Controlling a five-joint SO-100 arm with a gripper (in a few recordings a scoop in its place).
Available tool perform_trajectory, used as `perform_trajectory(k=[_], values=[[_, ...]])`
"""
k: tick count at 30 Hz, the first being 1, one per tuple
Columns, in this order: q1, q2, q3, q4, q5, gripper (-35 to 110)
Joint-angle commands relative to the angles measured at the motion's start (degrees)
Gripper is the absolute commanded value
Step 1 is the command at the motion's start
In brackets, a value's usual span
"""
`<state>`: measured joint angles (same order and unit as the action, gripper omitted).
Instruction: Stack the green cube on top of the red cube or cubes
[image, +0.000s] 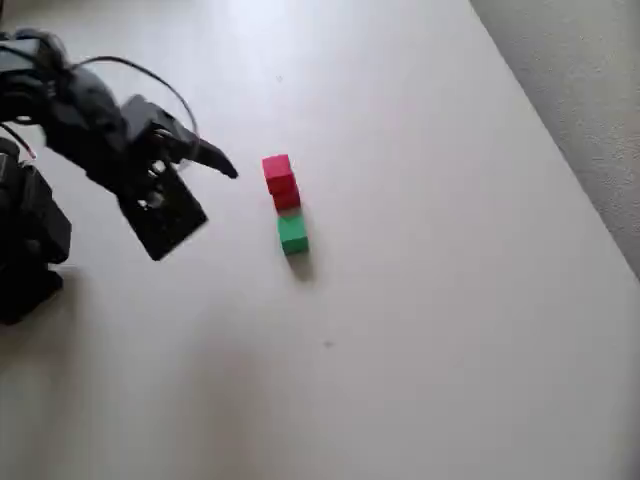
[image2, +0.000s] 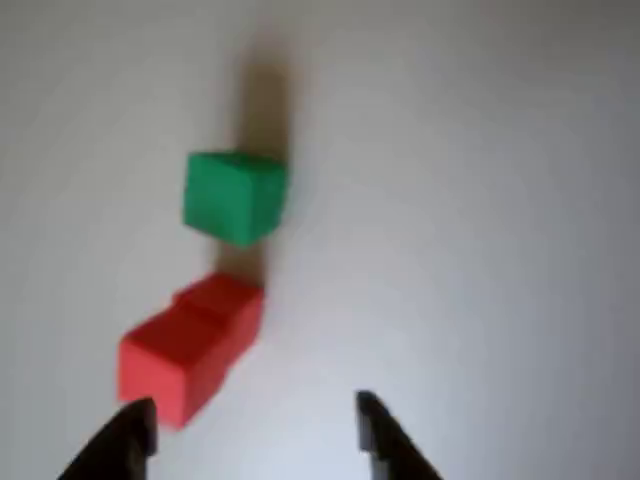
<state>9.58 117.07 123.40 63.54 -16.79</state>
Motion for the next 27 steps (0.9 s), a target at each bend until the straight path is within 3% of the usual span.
perform_trajectory(k=[1,11,27], values=[[2.20,-16.52,-15.21,0.35,1.49,27],[7.65,-32.43,-27.86,0.00,0.26,26],[6.77,-40.08,-34.45,0.35,0.79,21]])
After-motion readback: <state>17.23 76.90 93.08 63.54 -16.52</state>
